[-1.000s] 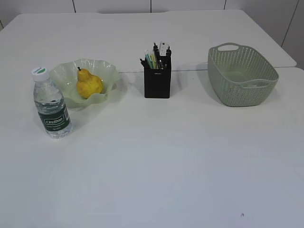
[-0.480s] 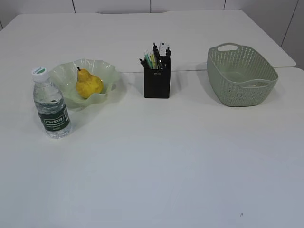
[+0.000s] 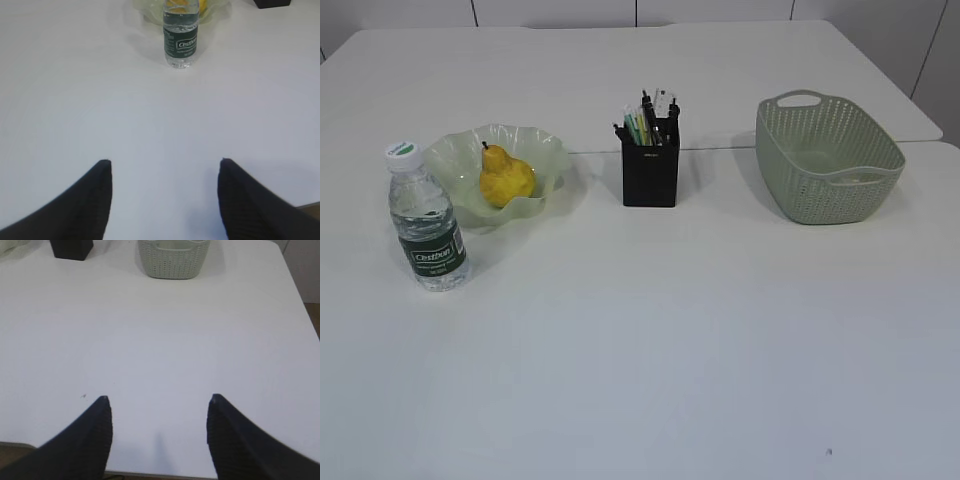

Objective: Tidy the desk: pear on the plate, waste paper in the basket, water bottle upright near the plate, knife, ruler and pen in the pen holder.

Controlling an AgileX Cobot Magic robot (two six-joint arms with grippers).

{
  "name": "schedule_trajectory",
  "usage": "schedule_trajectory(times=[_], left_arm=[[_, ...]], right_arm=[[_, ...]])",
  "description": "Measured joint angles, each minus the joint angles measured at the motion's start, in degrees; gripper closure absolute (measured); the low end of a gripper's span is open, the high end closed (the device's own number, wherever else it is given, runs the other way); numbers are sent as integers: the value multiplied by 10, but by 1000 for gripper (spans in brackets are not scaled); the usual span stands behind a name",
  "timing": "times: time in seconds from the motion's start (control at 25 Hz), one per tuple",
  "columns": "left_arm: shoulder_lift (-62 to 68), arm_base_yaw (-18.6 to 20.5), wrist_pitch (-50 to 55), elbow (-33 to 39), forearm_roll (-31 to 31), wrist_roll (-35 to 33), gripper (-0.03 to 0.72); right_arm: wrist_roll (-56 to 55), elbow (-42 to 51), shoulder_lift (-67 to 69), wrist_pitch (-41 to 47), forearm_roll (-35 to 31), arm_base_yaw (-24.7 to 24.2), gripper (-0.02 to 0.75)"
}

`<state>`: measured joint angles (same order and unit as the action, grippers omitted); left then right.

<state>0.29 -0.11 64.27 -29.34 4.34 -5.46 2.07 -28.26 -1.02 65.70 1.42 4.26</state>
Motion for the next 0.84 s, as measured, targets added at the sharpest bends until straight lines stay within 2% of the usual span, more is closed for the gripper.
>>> schedule_trajectory(times=[0.12, 0.84], left_arm=[[0, 0, 0, 0, 0, 0, 221], [0, 0, 0, 0, 0, 0, 221]], right_arm=[[0, 0, 0, 0, 0, -14, 262], [0, 0, 0, -1, 0, -19, 262]])
